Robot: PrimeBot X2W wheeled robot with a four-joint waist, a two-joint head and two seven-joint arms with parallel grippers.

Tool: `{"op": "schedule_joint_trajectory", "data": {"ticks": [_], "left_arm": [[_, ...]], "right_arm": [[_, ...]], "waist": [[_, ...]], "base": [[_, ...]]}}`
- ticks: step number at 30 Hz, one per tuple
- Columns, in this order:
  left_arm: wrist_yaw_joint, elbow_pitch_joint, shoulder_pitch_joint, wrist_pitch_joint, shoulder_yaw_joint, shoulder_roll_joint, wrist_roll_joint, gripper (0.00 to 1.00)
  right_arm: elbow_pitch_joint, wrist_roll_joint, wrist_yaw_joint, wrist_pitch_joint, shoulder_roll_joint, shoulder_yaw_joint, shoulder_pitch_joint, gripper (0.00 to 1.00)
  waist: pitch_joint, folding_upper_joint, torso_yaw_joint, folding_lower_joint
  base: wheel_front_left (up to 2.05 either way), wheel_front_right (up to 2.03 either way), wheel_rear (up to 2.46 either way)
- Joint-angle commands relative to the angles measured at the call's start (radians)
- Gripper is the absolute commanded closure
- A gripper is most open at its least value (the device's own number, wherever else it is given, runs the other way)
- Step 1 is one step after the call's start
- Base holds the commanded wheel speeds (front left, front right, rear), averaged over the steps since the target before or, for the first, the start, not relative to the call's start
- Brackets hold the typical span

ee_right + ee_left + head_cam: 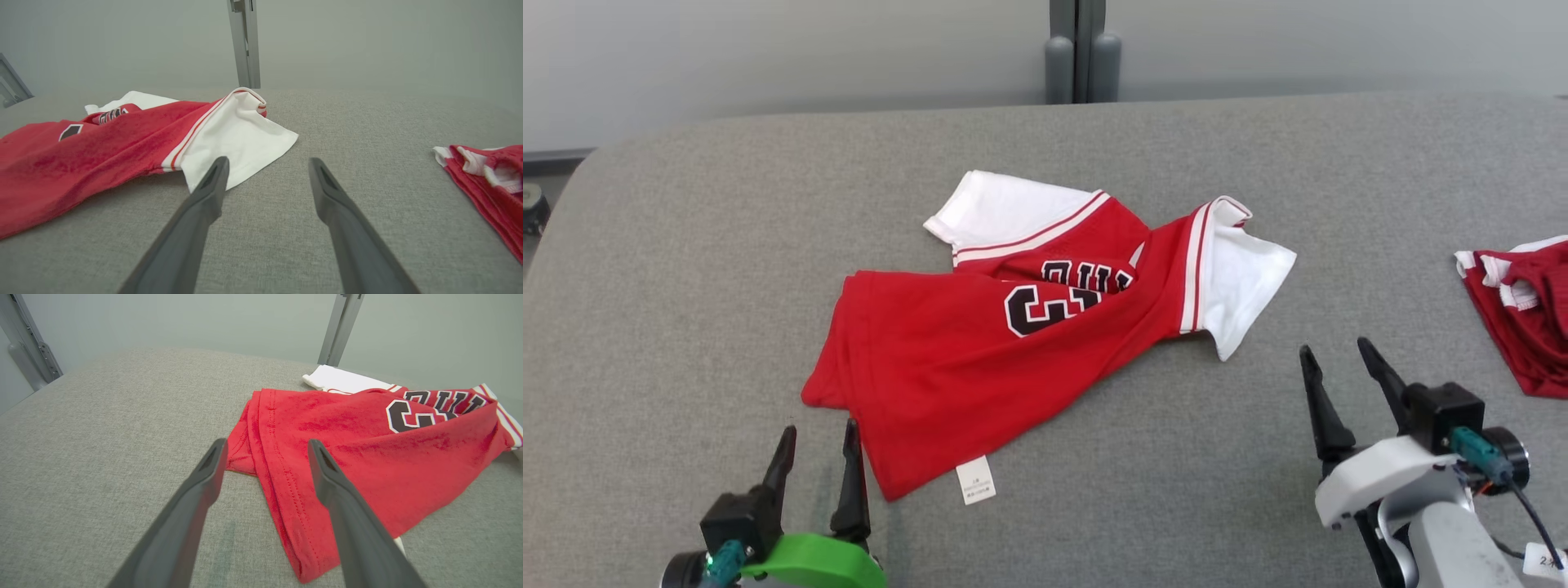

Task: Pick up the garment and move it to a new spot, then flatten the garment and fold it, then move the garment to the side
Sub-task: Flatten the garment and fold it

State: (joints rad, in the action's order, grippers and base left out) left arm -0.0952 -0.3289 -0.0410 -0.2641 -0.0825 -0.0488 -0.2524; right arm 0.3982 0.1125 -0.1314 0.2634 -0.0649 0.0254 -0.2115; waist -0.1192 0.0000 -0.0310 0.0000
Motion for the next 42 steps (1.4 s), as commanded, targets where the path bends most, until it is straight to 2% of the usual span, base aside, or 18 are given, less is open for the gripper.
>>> {"op": "schedule_joint_trajectory", "data": {"ticks": [1,11,17,27,36,37,38,39,40,42], "left_arm": [[0.006,-0.003,0.031,0.0,-0.004,-0.004,0.003,0.0],[-0.007,-0.027,0.092,0.0,-0.052,-0.004,-0.022,0.0],[-0.027,-0.099,0.044,0.0,-0.107,-0.005,-0.081,0.0],[-0.036,-0.297,-0.033,0.002,-0.174,-0.004,-0.208,0.0],[-0.037,-0.316,-0.069,0.003,-0.218,-0.003,-0.259,0.0],[-0.037,-0.315,-0.071,0.003,-0.22,-0.003,-0.261,0.09],[-0.037,-0.317,-0.072,0.003,-0.217,-0.003,-0.259,0.4],[-0.037,-0.316,-0.077,0.003,-0.214,-0.003,-0.245,0.91],[-0.037,-0.313,-0.081,0.003,-0.213,-0.003,-0.244,1.0],[-0.037,-0.307,-0.084,0.003,-0.214,-0.002,-0.243,1.0]], "right_arm": [[0.004,0.003,0.002,0.002,0.001,-0.012,0.03,0.0],[0.015,0.012,0.002,0.002,0.009,-0.008,0.098,0.0],[0.011,-0.001,0.002,0.002,0.011,-0.008,0.061,0.0],[0.02,-0.01,0.002,0.002,0.011,-0.022,0.031,0.0],[0.023,-0.006,0.002,0.002,0.012,-0.028,0.018,0.0],[0.023,-0.005,0.002,0.002,0.012,-0.03,0.016,0.0],[0.023,-0.004,0.002,0.002,0.012,-0.03,0.015,0.0],[0.021,-0.003,0.002,0.002,0.012,-0.031,0.013,0.0],[0.023,-0.001,0.002,0.002,0.012,-0.032,0.011,0.0],[0.026,-0.003,0.002,0.002,0.012,-0.03,0.004,0.0]], "waist": [[0.064,0.0,0.01,0.0],[0.085,0.0,0.012,0.0],[0.034,0.0,0.016,0.0],[-0.013,0.0,0.024,0.0],[-0.023,0.0,0.024,0.0],[-0.024,0.0,0.024,0.0],[-0.027,0.0,0.023,0.0],[-0.031,0.0,0.023,0.0],[-0.034,0.0,0.021,0.0],[-0.042,0.0,0.017,0.0]], "base": [[0.0,0.0,0.0],[0.0,0.0,0.0],[0.0,0.0,0.0],[0.0,0.0,0.0],[0.0,0.0,0.0],[0.0,0.0,0.0],[0.0,0.0,0.0],[0.0,0.0,0.0],[0.0,0.0,0.0],[0.0,0.0,0.0]]}}
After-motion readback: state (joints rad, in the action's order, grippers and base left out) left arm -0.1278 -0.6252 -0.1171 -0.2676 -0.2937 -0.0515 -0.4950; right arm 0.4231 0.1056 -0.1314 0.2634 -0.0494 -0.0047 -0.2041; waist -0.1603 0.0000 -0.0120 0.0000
